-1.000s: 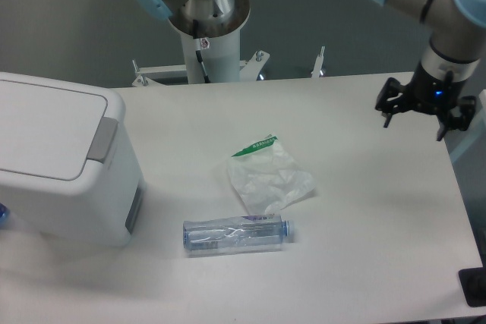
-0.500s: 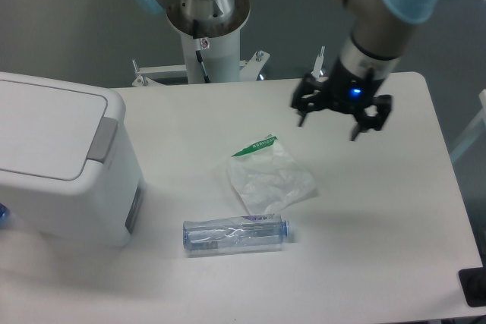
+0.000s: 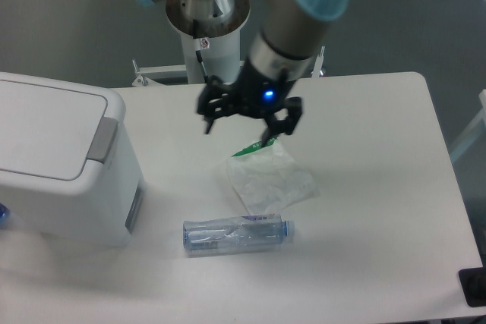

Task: Open the trash can
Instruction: 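Move the gripper across the table toward the white trash can lid, then lower the gripper onto the lid edge beside the grey handle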

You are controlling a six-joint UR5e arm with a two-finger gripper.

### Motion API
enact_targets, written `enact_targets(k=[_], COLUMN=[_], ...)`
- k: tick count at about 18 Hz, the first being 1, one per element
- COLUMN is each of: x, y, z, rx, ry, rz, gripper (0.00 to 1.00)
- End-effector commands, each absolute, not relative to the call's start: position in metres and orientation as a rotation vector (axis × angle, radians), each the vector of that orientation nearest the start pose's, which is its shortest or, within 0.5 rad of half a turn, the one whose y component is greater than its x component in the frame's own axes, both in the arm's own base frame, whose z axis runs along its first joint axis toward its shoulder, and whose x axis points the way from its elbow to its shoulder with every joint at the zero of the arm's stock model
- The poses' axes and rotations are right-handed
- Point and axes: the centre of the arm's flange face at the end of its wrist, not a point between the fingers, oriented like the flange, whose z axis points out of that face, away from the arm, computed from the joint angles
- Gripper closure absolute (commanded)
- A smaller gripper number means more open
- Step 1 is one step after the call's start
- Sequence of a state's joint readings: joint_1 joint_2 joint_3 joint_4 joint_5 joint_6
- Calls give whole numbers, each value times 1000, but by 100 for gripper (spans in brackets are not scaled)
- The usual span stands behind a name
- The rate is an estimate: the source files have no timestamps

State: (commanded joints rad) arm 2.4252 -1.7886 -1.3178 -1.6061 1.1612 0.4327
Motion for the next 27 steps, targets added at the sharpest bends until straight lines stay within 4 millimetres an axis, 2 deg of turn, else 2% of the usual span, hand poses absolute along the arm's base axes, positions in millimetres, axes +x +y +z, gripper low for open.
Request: enact_targets(k=[3, 5, 8, 9, 11, 14, 17, 27], x=[-310, -309, -288, -282, -283, -259, -255, -253], y=[523, 523, 531, 538, 544, 553, 558, 557], z=[503, 498, 494, 499, 505, 494, 489, 485], rx=[-2778, -2782, -2798, -2786, -2749, -2778, -2769, -2779], ry=[-587, -601, -632, -602, -596, -577, -553, -561], rz=[-511, -522, -539, -519, -482, -503, -491, -495], gripper=[0, 0, 0, 0, 0, 0, 0, 0])
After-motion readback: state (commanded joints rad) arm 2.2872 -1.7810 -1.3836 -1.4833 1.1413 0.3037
